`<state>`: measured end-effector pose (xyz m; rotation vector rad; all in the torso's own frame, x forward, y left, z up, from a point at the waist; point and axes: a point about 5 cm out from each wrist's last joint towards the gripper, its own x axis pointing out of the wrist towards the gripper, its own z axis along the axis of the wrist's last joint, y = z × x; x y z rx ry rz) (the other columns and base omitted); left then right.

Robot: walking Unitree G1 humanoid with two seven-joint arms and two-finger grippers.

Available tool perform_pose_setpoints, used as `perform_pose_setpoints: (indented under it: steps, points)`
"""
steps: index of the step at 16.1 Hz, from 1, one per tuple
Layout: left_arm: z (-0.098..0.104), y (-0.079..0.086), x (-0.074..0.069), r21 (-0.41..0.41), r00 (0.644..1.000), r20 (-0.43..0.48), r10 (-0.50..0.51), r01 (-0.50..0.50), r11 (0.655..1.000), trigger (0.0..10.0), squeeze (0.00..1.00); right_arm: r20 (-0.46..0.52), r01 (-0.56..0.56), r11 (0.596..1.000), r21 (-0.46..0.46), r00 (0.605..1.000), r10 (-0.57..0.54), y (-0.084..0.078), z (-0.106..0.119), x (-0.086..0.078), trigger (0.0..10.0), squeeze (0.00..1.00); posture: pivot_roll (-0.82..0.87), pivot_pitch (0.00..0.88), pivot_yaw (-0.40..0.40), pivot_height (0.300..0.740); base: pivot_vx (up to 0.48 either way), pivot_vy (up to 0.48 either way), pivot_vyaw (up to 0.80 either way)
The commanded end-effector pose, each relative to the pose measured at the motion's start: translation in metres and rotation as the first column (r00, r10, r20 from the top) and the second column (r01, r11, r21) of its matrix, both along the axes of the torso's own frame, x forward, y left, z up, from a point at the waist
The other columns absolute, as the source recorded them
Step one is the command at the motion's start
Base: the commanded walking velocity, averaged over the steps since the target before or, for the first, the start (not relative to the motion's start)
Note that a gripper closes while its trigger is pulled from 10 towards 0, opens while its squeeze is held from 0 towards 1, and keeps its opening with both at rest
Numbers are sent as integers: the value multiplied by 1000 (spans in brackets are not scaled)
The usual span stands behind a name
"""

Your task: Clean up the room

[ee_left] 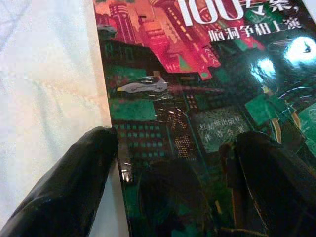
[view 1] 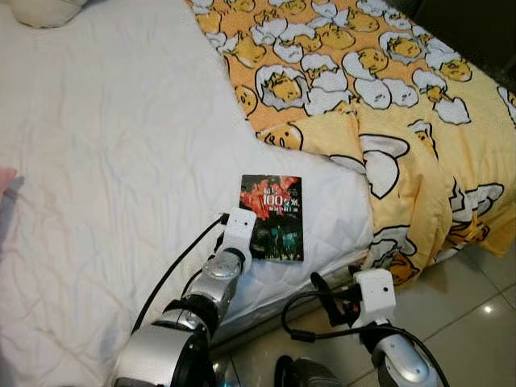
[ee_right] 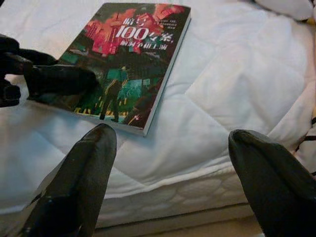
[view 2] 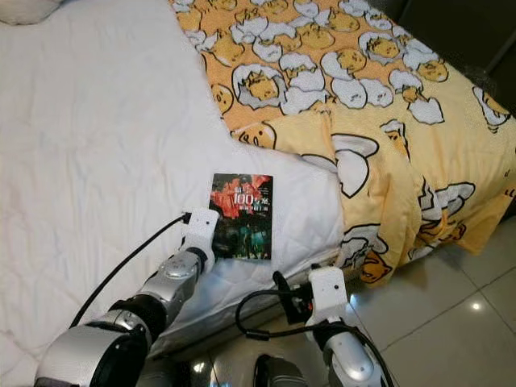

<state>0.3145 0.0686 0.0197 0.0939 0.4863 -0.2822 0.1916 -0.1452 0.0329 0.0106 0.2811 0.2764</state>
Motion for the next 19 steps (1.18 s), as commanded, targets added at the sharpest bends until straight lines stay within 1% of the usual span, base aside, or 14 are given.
perform_pose_setpoints:
  steps: [1, 2, 3, 5, 6, 8, 9, 10, 12, 13, 14, 16, 17, 19]
  points:
    - [-9, 0, -7, 26, 997, -64, 34, -33, 999, 10000, 0, -17, -5, 1000, -6, 1000, 5, 1, -1, -5, 10000, 0, -153, 216, -56, 740, 0, 0, 0]
    - [-14, 1, -10, -7, 984, -146, 100, -102, 995, 10000, 0, -39, -20, 1000, -3, 999, 20, 7, -4, -14, 10000, 0, -163, 242, -49, 740, 0, 0, 0]
    - [-17, 2, -12, -16, 977, -178, 119, -124, 992, 10000, 0, -41, -18, 1000, -2, 999, 18, 7, -4, -16, 10000, 0, -167, 249, -45, 740, 0, 0, 0]
    - [-25, -2, -20, -88, 947, -294, 129, -161, 983, 10000, 0, -45, -4, 1000, 1, 999, 4, 7, -2, -19, 10000, 0, -180, 271, -41, 740, 0, 0, 0]
    - [-27, -2, -22, -99, 939, -314, 138, -177, 979, 10000, 0, -46, 0, 1000, 0, 999, 0, 7, -1, -21, 10000, 0, -186, 276, -40, 740, 0, 0, 0]
    - [-28, 0, -22, -46, 947, -299, 114, -134, 990, 10000, 0, -48, 9, 1000, -5, 999, -10, 5, 1, -23, 10000, 0, -193, 284, -41, 740, 0, 0, 0]
    - [-27, 2, -21, -33, 954, -278, 107, -121, 992, 4824, 0, -48, 16, 1000, -8, 999, -16, 3, 1, -23, 10000, 0, -193, 284, -42, 740, 0, 0, 0]
    - [-26, 2, -20, -14, 962, -259, 92, -99, 995, 0, 0, -48, 17, 1000, -9, 999, -17, 3, 2, -22, 10000, 0, -190, 284, -45, 740, 0, 0, 0]
    - [-23, 4, -17, -9, 971, -227, 71, -75, 997, 0, 0, -41, 14, 1000, -7, 999, -14, 3, 4, -19, 10000, 0, -186, 280, -54, 740, 0, 0, 0]
    - [-24, 7, -18, -2, 970, -230, 75, -78, 997, 0, 0, -34, 10, 1000, -4, 999, -10, 4, 6, -16, 10000, 0, -185, 279, -56, 740, 0, 0, 0]
    - [-26, 9, -19, -23, 965, -248, 88, -97, 995, 0, 0, -31, 9, 1000, -4, 999, -9, 3, 7, -14, 10000, 0, -184, 276, -57, 740, 0, 0, 0]
    - [-28, 11, -20, -31, 963, -254, 93, -105, 994, 0, 0, -30, 9, 1000, -5, 1000, -9, 2, 7, -13, 10000, 0, -180, 275, -59, 740, 0, 0, 0]
    - [-29, 13, -21, -39, 961, -256, 105, -119, 992, 0, 0, -29, 9, 1000, -7, 1000, -9, 1, 7, -11, 10000, 0, -175, 275, -62, 740, 0, 0, 0]
    - [-32, 21, -23, -79, 946, -284, 157, -186, 979, 0, 0, -33, 12, 1000, -4, 999, -12, 2, 6, -7, 10000, 0, -154, 266, -57, 740, 0, 0, 0]
